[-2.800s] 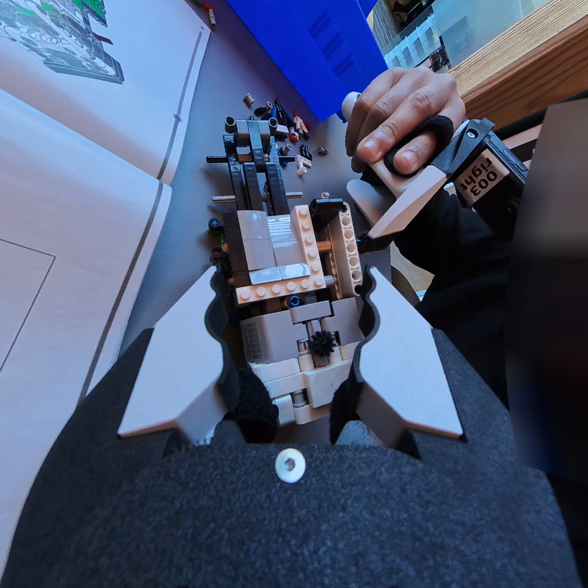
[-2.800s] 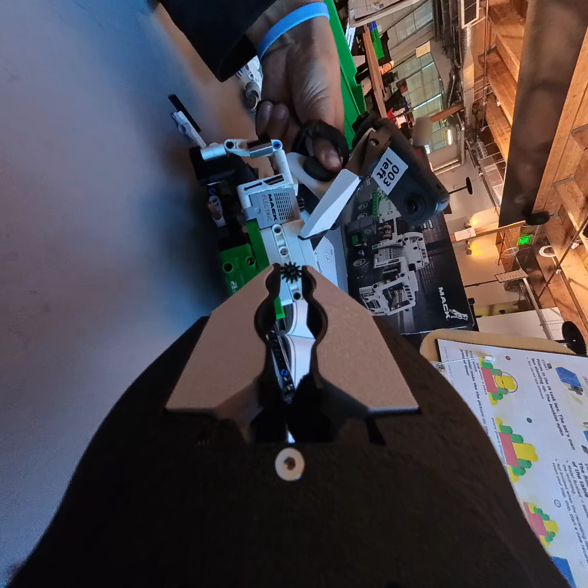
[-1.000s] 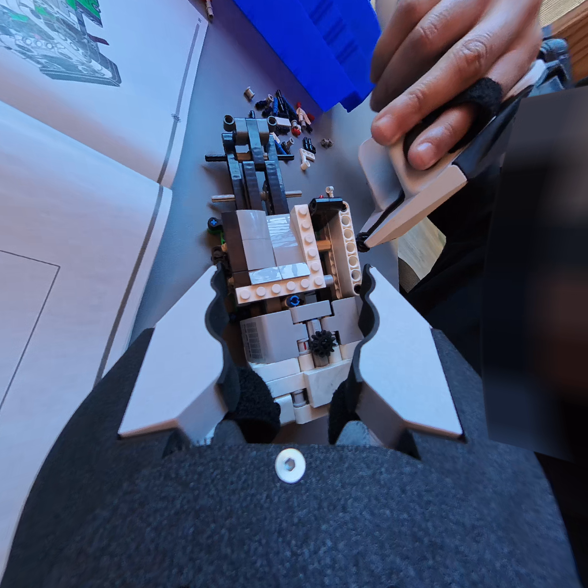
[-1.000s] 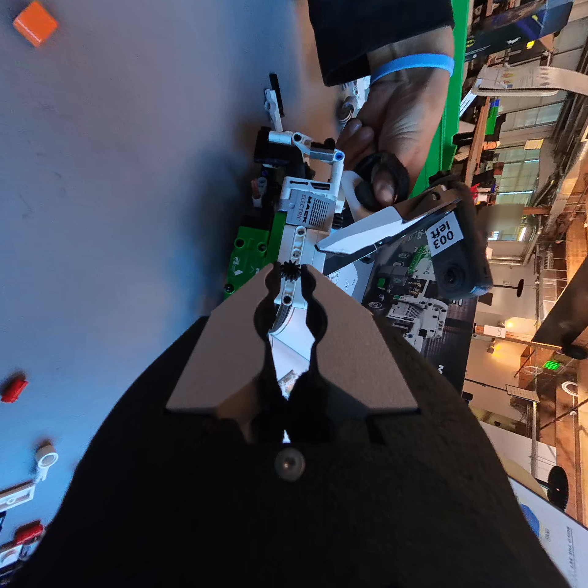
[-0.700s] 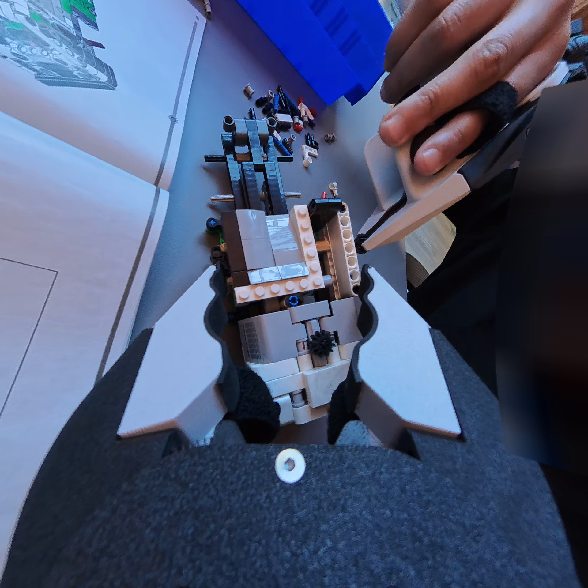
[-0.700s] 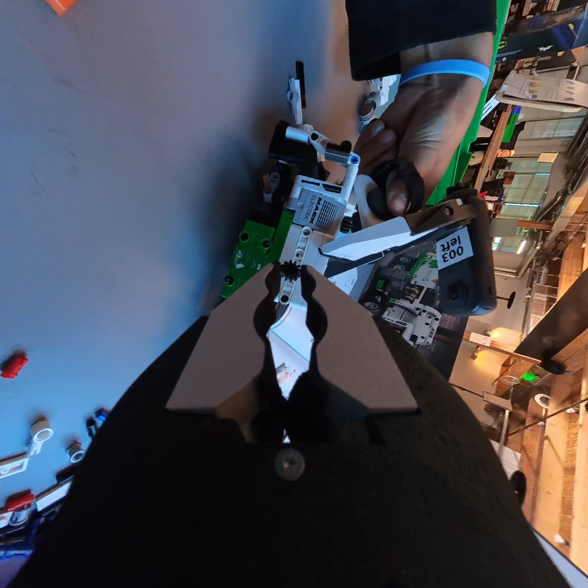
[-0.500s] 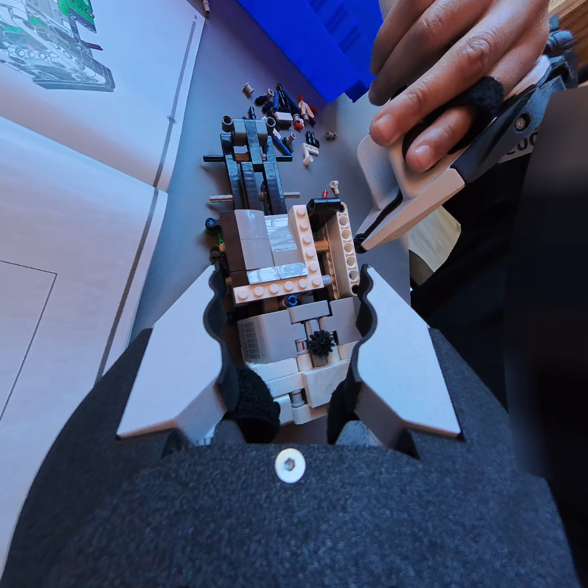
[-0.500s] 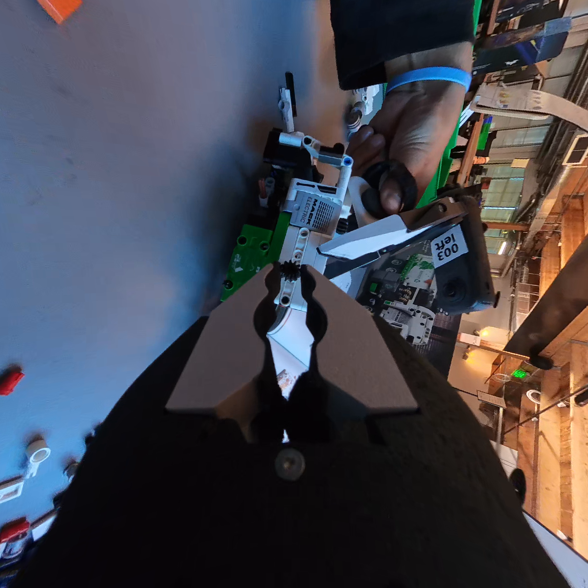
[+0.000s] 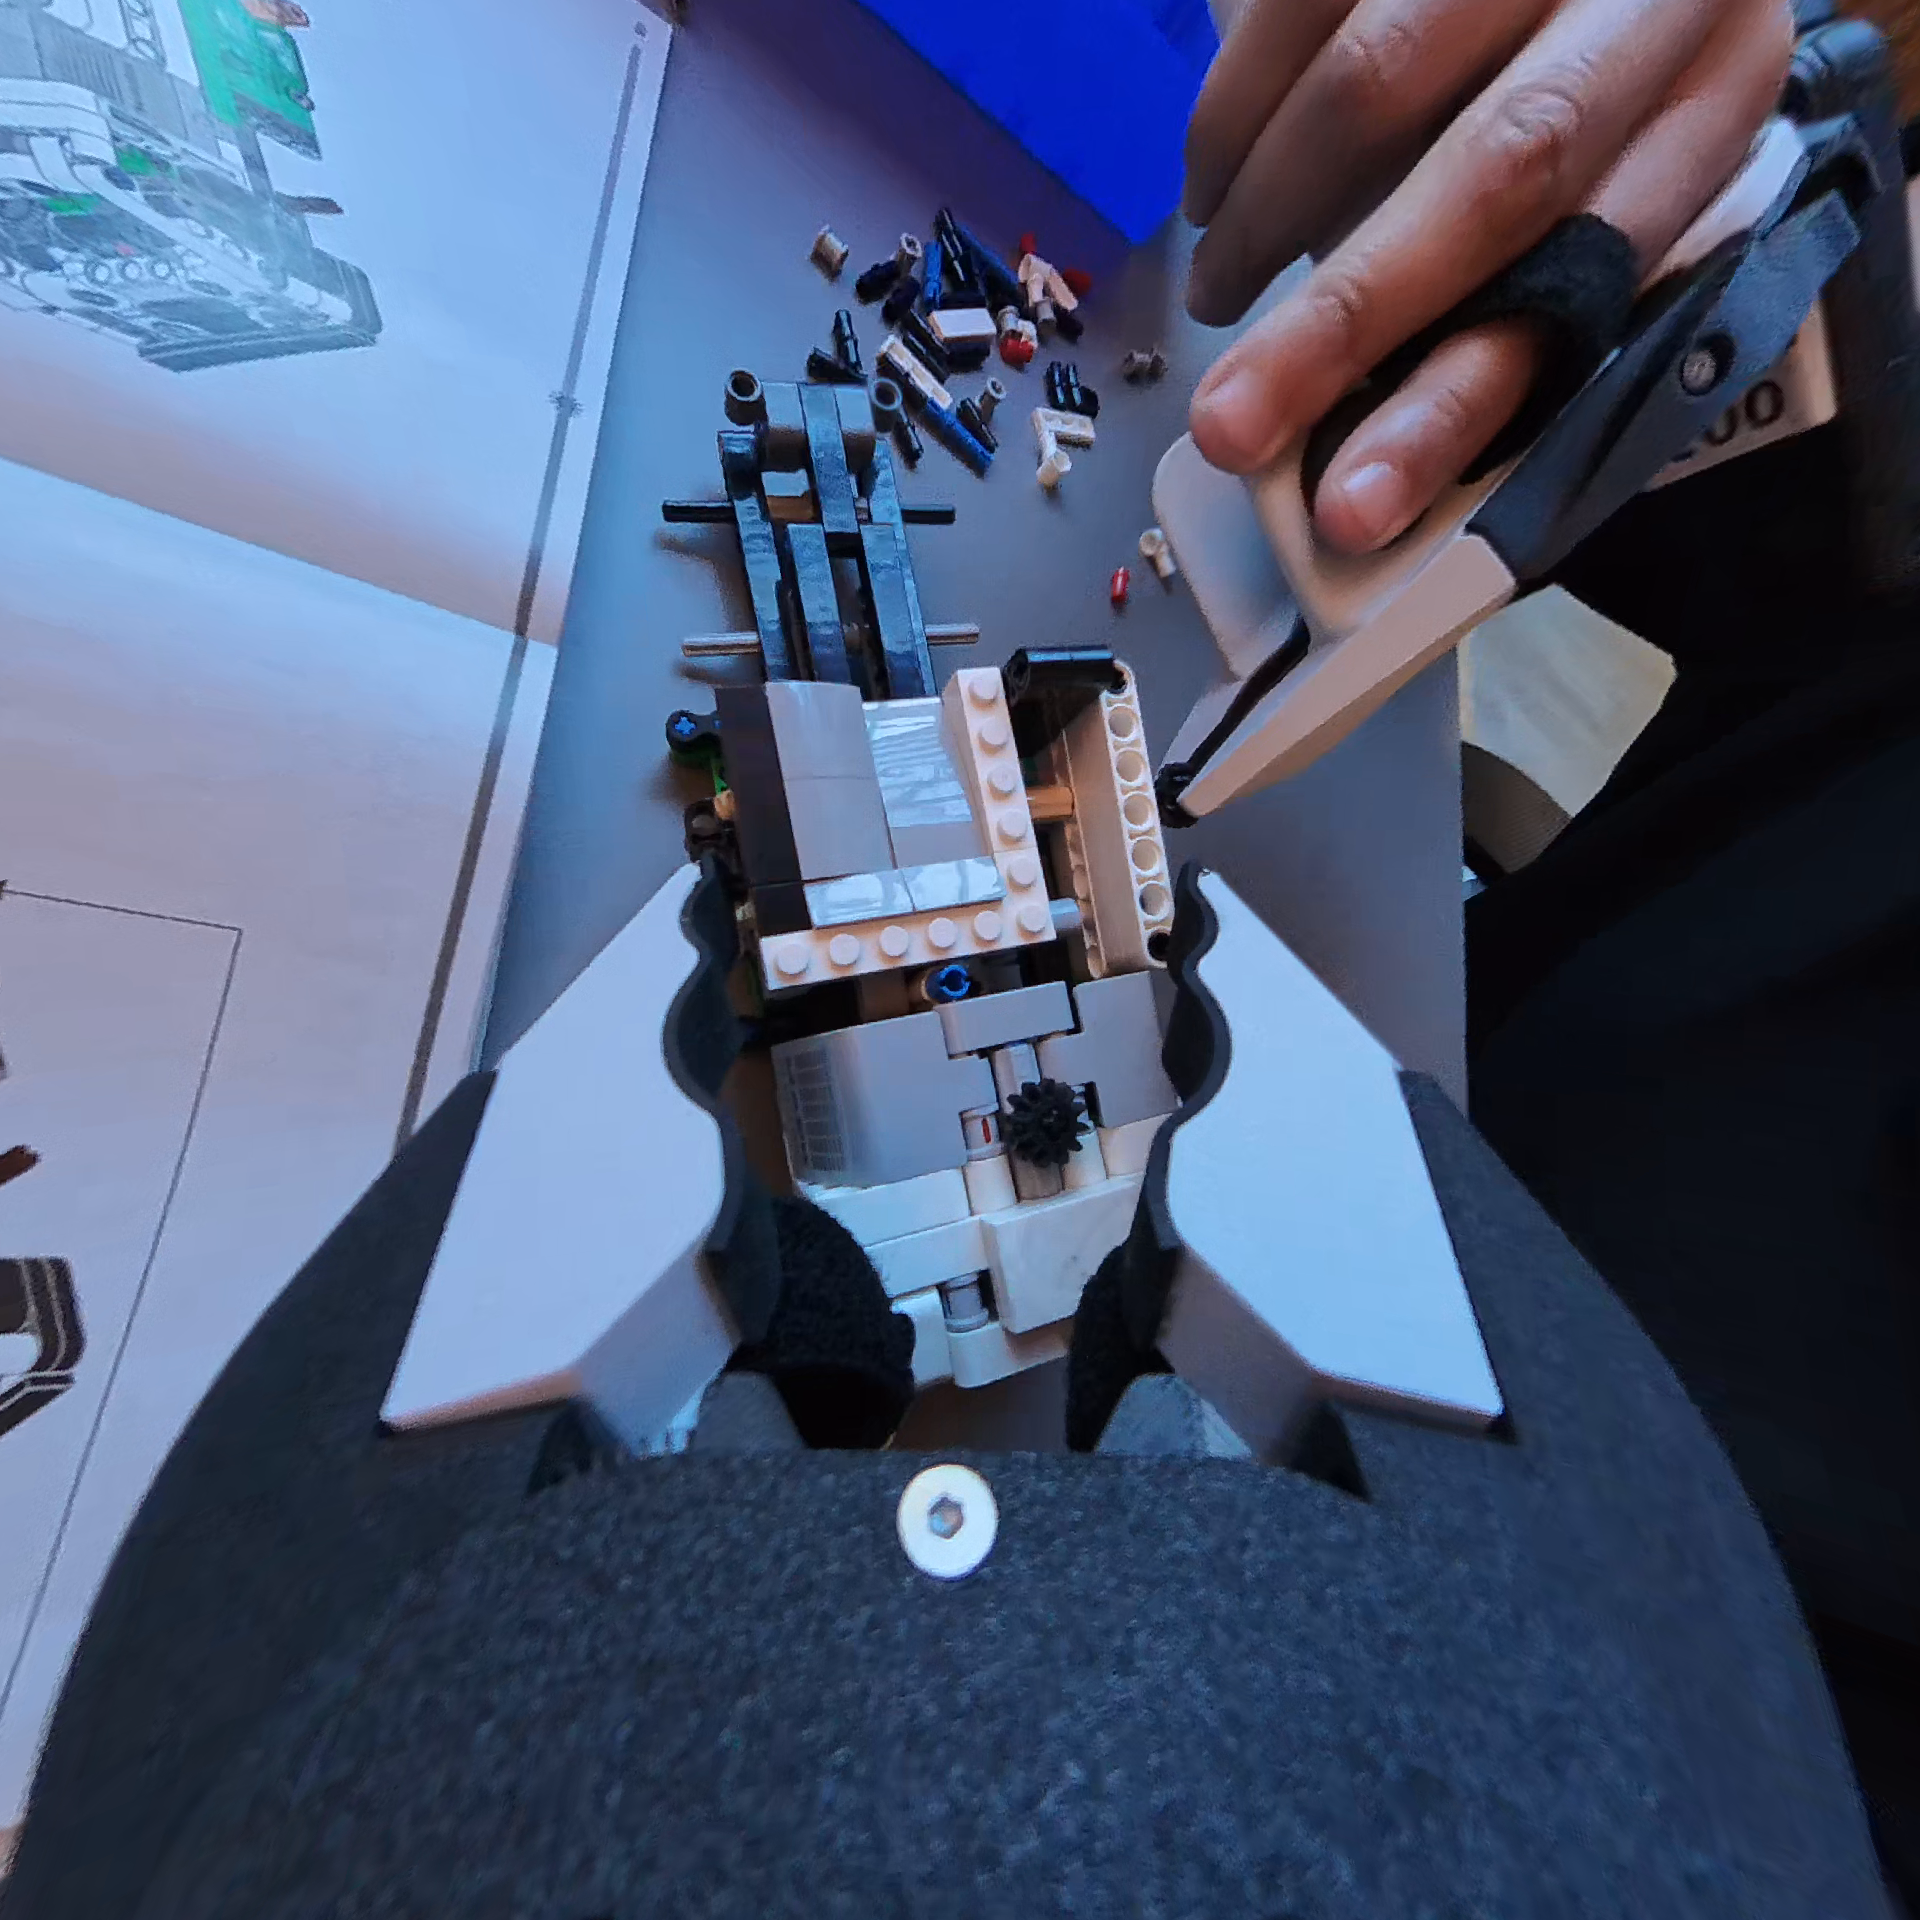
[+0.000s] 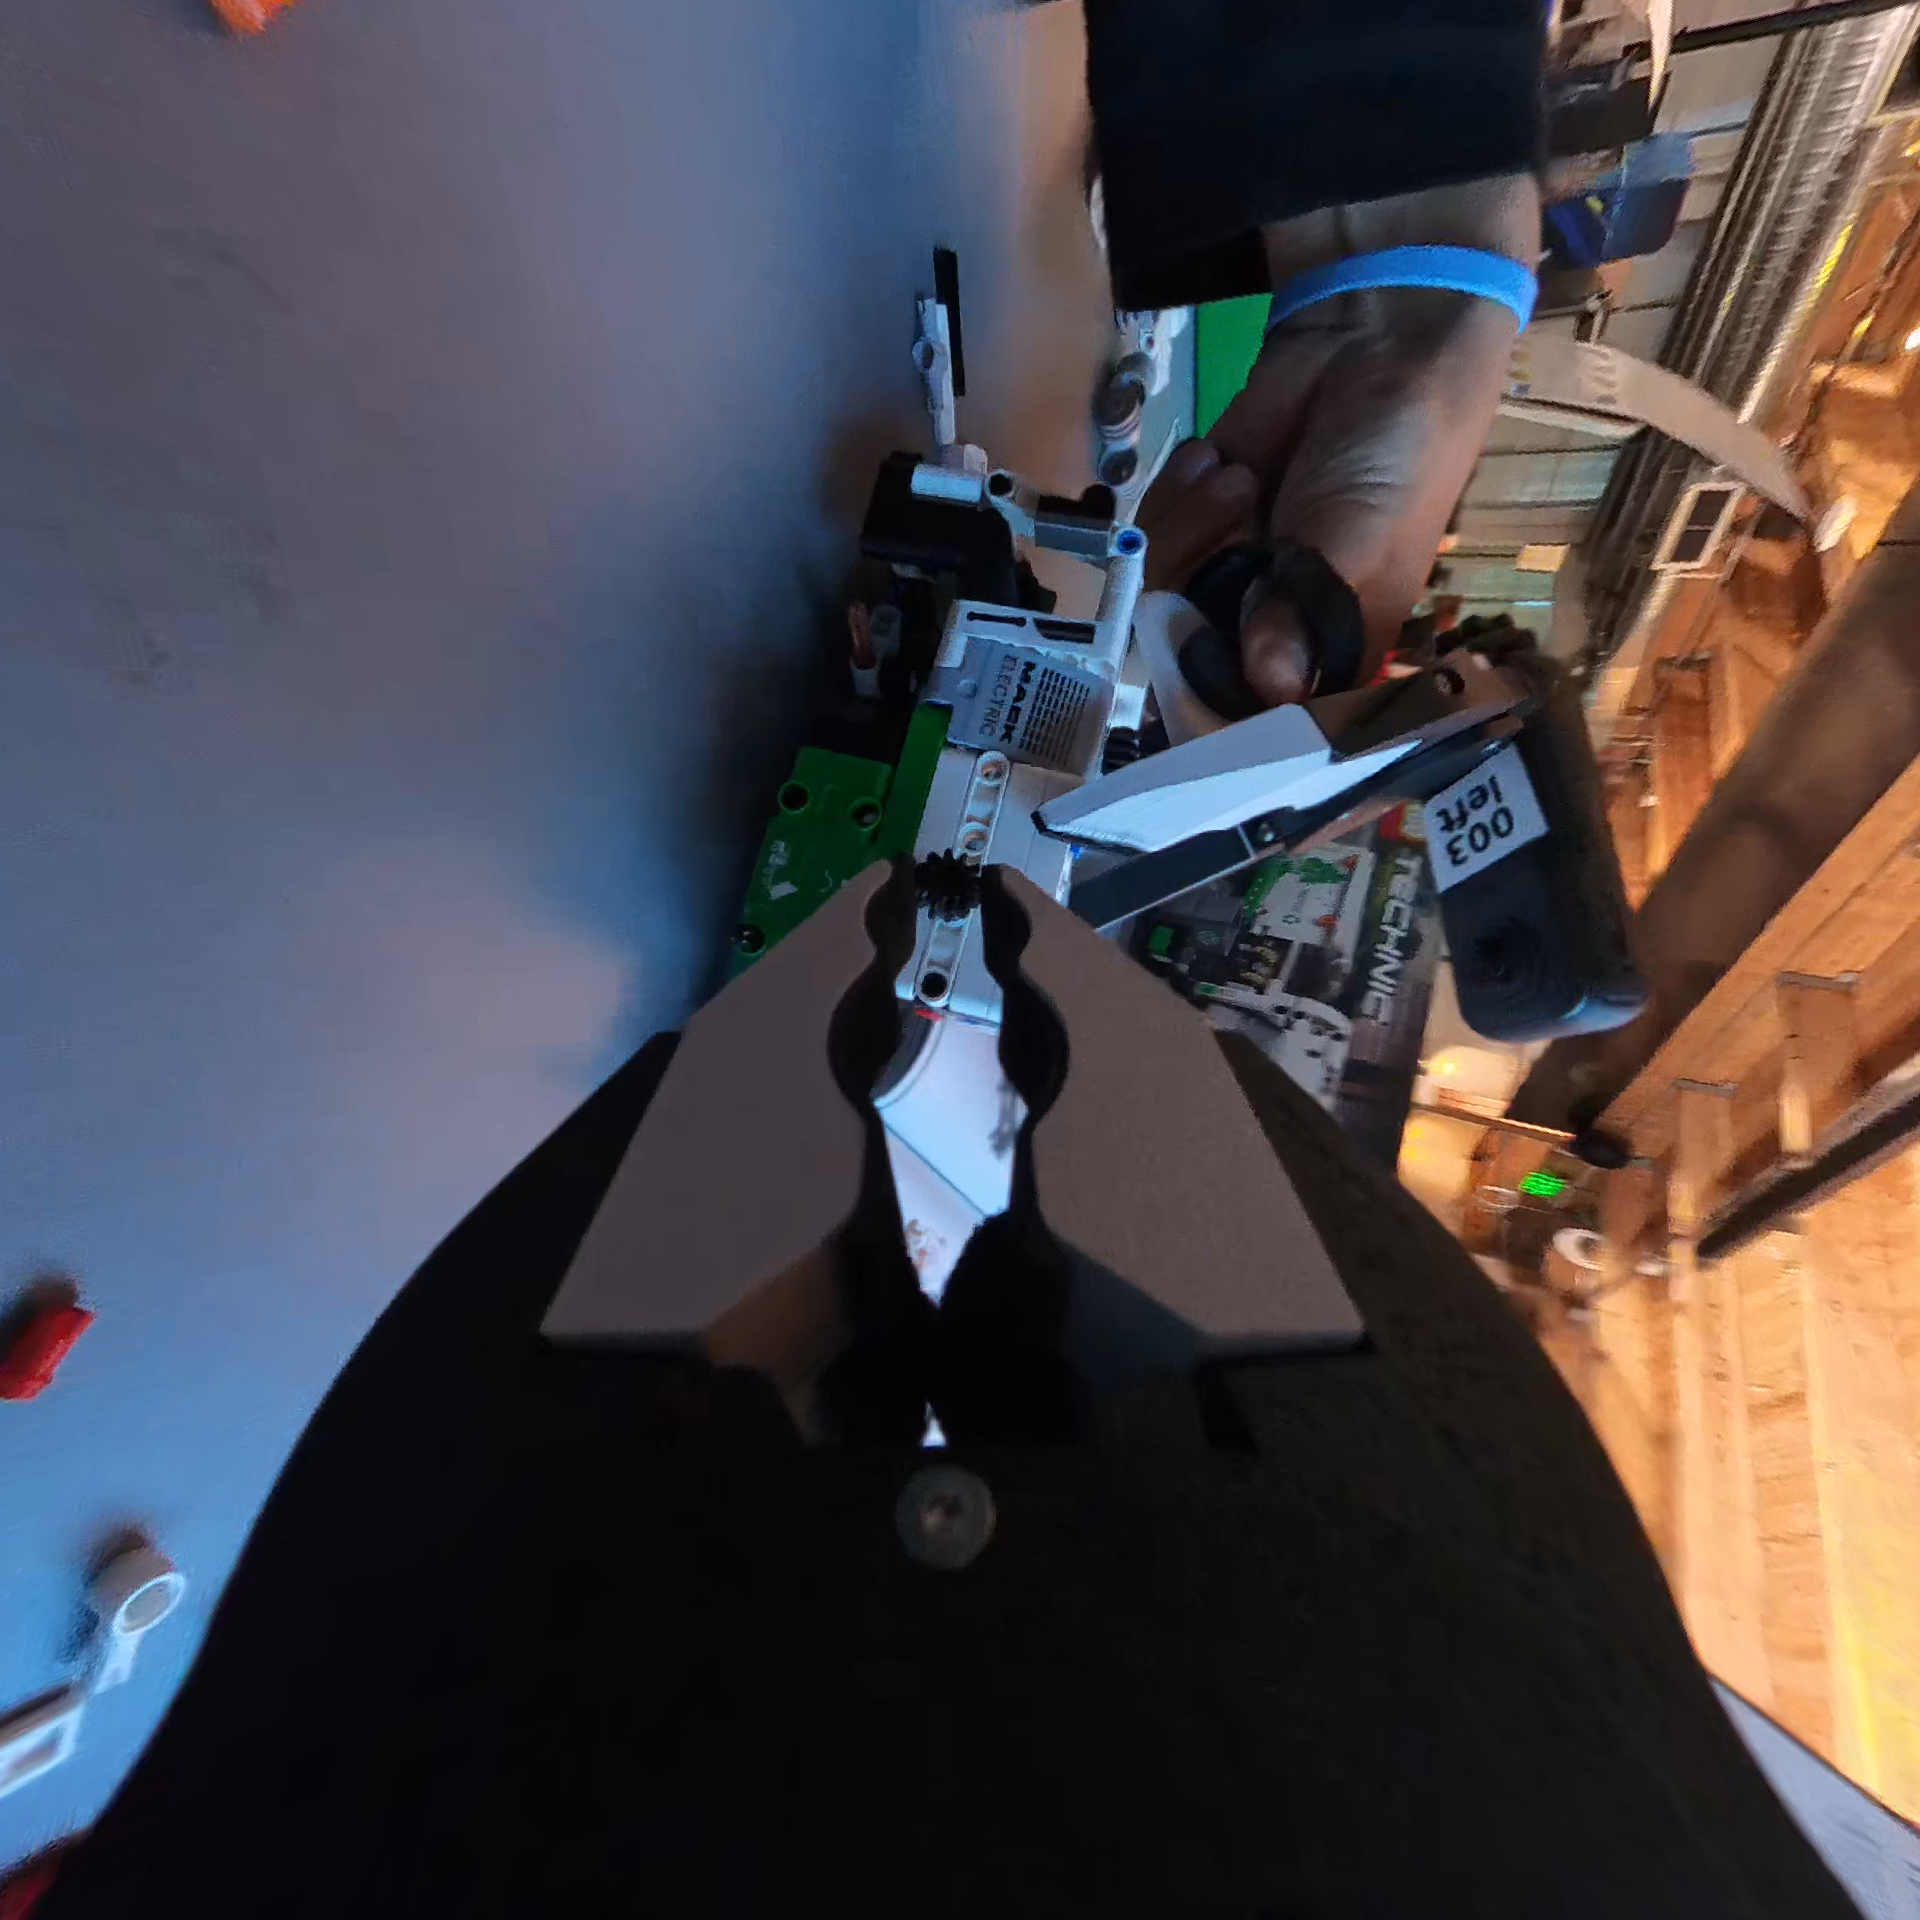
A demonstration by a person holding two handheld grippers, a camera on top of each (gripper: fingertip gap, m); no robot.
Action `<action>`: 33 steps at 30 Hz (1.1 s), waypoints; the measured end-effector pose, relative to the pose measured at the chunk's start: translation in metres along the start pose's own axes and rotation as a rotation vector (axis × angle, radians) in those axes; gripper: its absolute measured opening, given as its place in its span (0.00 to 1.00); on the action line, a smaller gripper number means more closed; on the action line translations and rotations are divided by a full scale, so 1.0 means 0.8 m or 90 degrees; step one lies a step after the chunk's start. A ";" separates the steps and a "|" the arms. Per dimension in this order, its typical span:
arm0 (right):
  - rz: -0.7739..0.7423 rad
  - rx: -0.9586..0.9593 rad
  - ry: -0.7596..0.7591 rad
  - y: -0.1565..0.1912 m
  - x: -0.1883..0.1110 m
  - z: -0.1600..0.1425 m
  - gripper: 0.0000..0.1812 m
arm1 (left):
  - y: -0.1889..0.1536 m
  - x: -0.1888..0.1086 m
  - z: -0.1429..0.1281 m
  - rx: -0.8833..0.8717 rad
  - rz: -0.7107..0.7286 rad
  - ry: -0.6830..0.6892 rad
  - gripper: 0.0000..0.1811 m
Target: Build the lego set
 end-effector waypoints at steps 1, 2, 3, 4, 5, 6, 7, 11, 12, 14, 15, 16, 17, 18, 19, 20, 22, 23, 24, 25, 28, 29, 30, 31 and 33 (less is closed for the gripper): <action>-0.013 -0.031 0.013 0.003 0.001 0.001 0.06 | 0.000 0.000 0.000 0.008 0.009 0.003 0.46; -0.027 -0.055 0.024 0.006 0.003 0.002 0.06 | 0.000 -0.001 0.000 0.016 0.016 0.005 0.46; -0.046 -0.080 0.036 0.009 0.004 0.003 0.06 | 0.000 -0.001 0.000 0.019 0.021 0.006 0.46; -0.067 -0.106 0.046 0.012 0.005 0.003 0.06 | -0.001 -0.001 -0.001 0.026 0.024 0.007 0.46; -0.083 -0.114 0.049 0.016 0.006 0.005 0.06 | -0.002 0.000 -0.002 0.038 0.029 0.010 0.46; -0.096 -0.121 0.053 0.020 0.007 0.007 0.06 | -0.003 0.000 -0.003 0.053 0.037 0.015 0.46; -0.102 -0.140 0.056 0.024 0.008 0.009 0.06 | -0.005 0.002 -0.003 0.067 0.047 0.020 0.46; -0.128 -0.143 0.096 0.032 0.013 0.003 0.06 | -0.002 0.003 -0.002 0.079 0.097 0.019 0.46; -0.133 -0.146 0.096 0.034 0.014 0.002 0.06 | -0.002 0.003 -0.002 0.085 0.103 0.021 0.46; -0.138 -0.162 0.082 0.039 0.016 0.004 0.06 | -0.004 0.005 -0.005 0.104 0.111 0.030 0.46; -0.143 -0.166 0.077 0.040 0.017 0.004 0.06 | -0.005 0.005 -0.005 0.109 0.115 0.034 0.46; -0.148 -0.166 0.074 0.041 0.018 0.004 0.06 | -0.005 0.005 -0.005 0.108 0.116 0.036 0.46; -0.156 -0.187 0.080 0.041 0.018 0.004 0.06 | -0.004 0.004 -0.005 0.104 0.115 0.035 0.46; -0.164 -0.212 0.090 0.042 0.019 0.004 0.06 | -0.003 0.004 -0.005 0.102 0.114 0.031 0.46; -0.171 -0.215 0.094 0.043 0.020 0.004 0.06 | -0.003 0.004 -0.005 0.101 0.118 0.029 0.46; -0.178 -0.222 0.103 0.045 0.021 0.003 0.06 | -0.003 0.004 -0.005 0.101 0.124 0.030 0.46; -0.181 -0.240 0.112 0.045 0.023 0.003 0.06 | -0.003 0.004 -0.005 0.103 0.136 0.035 0.46; -0.183 -0.230 0.113 0.045 0.023 0.002 0.06 | -0.002 0.003 -0.005 0.101 0.139 0.035 0.46; -0.183 -0.232 0.115 0.045 0.024 0.002 0.06 | -0.002 0.003 -0.005 0.099 0.139 0.035 0.46; -0.181 -0.221 0.111 0.044 0.024 0.002 0.06 | -0.002 0.003 -0.005 0.099 0.139 0.035 0.45; -0.182 -0.174 0.091 0.042 0.025 0.000 0.06 | -0.001 0.002 -0.005 0.100 0.138 0.035 0.45; -0.182 -0.162 0.086 0.042 0.025 0.000 0.06 | -0.001 0.002 -0.005 0.100 0.137 0.035 0.45; -0.181 -0.175 0.088 0.042 0.025 0.001 0.06 | -0.001 0.002 -0.005 0.102 0.137 0.034 0.45; -0.182 -0.185 0.091 0.042 0.025 0.002 0.06 | -0.001 0.002 -0.005 0.105 0.137 0.035 0.45; -0.186 -0.137 0.092 0.043 0.024 0.005 0.06 | -0.003 0.004 -0.004 0.109 0.133 0.033 0.45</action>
Point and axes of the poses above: each gripper's, where its closed fingertips meet, x out along the fingers, z out of its top, y = z × x across the jaws, the point moved 6 cm from there along -x, back along the fingers, and after that the axes turned 7 degrees about -y, right-handed, at the moved point
